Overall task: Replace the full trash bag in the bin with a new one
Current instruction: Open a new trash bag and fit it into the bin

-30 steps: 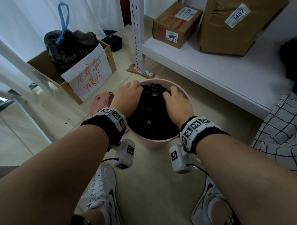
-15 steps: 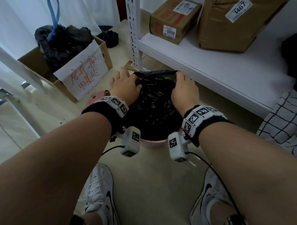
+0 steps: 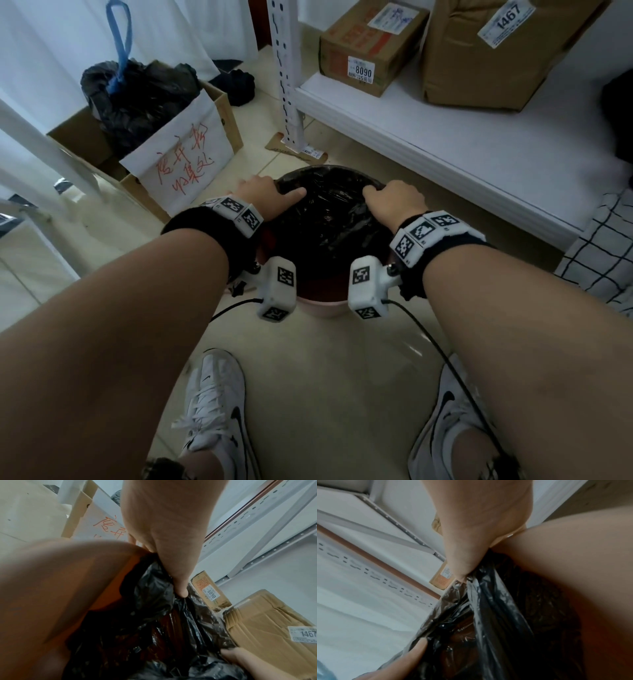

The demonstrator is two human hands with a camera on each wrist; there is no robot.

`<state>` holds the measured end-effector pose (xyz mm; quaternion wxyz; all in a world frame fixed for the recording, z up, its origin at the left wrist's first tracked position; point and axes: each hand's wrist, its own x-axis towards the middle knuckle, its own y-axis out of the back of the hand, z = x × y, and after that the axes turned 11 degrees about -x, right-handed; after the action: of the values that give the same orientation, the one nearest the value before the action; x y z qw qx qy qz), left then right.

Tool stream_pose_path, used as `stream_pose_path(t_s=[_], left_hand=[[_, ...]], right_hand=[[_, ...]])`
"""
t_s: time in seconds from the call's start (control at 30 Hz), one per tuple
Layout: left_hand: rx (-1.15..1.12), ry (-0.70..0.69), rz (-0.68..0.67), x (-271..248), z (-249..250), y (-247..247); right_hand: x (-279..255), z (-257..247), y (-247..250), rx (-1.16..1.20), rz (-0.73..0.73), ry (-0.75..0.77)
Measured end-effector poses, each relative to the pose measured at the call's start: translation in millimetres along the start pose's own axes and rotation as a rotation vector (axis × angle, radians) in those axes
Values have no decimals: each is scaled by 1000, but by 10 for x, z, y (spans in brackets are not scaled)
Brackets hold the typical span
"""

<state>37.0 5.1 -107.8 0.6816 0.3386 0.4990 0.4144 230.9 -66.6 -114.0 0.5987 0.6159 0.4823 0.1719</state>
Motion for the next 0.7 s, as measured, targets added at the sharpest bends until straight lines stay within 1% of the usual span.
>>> stream_pose_path(t_s=[0.07,0.1,0.13,0.17,0.2,0.23,0.27,0.3,0.33,0.37,0.4,0.43,0.5,0.53,0.6,0.67,0.7], left_hand=[[-31,-40,61,-55,-47,-27],[-73,-73,117,-92,-72,-39],[-109,-127,188,-142,-91,-39],[-101,-214,277,-195,-110,-27],[-28,-326,344,-244,-109,-8],[90,-447,353,-284,-96,9],[234,-553,298,-331,-64,12],[358,-618,210,-384,-30,2],[461,-611,111,-441,2,-9],[524,-538,23,-484,21,-13],[583,-458,-43,-515,18,-11],[628,-405,-77,-551,-5,-20],[683,-394,-51,-613,-66,-35],[705,-416,-8,-622,-114,-34],[624,-442,88,-608,-207,-13],[450,-438,158,-600,-272,46],[326,-401,156,-608,-313,83]], right_hand=[[-50,44,-48,18,49,-2],[-103,63,-67,23,114,12],[-154,85,-81,8,214,62],[-214,95,-69,-45,327,158],[-265,81,-42,-131,404,292],[-296,53,-22,-242,421,447],[-319,9,-7,-370,373,593],[-360,-48,-4,-494,272,697],[-412,-100,-17,-612,149,742],[-450,-134,-29,-727,47,737],[-486,-143,-39,-835,-13,708],[-531,-141,-44,-925,-29,679],[-598,-106,-27,-1004,-1,625],[-622,-85,-8,-989,33,591],[-669,-44,54,-882,131,536],[-717,22,121,-688,229,437],[-739,70,146,-583,269,361]])
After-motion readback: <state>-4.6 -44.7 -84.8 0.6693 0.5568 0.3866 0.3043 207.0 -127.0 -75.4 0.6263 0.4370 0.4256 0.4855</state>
